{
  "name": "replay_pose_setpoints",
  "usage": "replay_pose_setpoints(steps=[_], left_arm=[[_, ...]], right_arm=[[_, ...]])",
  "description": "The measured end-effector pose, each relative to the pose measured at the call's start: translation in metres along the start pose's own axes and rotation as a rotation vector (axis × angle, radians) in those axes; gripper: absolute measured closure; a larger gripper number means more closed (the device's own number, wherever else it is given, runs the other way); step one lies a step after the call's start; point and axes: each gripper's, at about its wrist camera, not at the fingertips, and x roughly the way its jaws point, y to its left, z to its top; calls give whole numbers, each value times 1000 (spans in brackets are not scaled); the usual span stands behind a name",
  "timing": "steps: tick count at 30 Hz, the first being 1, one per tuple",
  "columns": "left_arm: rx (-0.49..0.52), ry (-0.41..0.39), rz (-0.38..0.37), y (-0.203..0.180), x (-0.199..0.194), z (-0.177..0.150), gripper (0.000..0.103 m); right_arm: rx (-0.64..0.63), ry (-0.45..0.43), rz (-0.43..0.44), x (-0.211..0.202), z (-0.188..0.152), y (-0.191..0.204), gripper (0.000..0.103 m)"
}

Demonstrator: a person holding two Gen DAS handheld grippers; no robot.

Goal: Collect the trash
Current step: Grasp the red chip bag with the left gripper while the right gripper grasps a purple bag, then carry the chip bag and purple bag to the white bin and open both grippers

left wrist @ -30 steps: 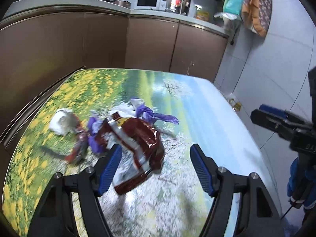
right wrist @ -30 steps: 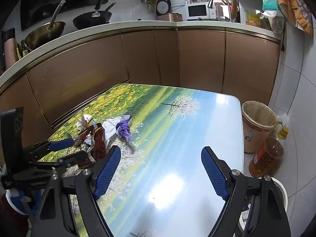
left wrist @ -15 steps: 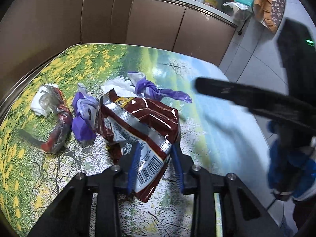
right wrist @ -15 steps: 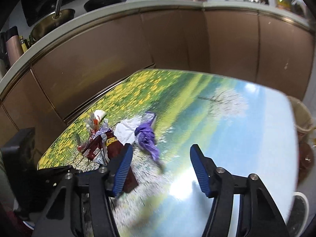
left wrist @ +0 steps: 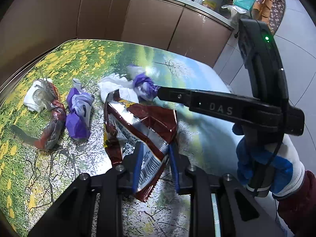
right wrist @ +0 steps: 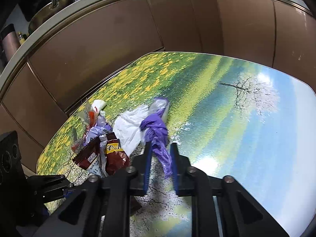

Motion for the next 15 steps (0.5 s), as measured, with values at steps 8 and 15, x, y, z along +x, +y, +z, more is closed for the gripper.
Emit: replay_pose_setpoints(steps=[8,15], left_arm=[[49,-40,27,-16,-11,-5,87],[23,-71,5,-33,-39,-16,93]], right_arm=[[-12,-32,-28,-29,-9,3,96],[-8,-90,-61,-87,-27,11,96]])
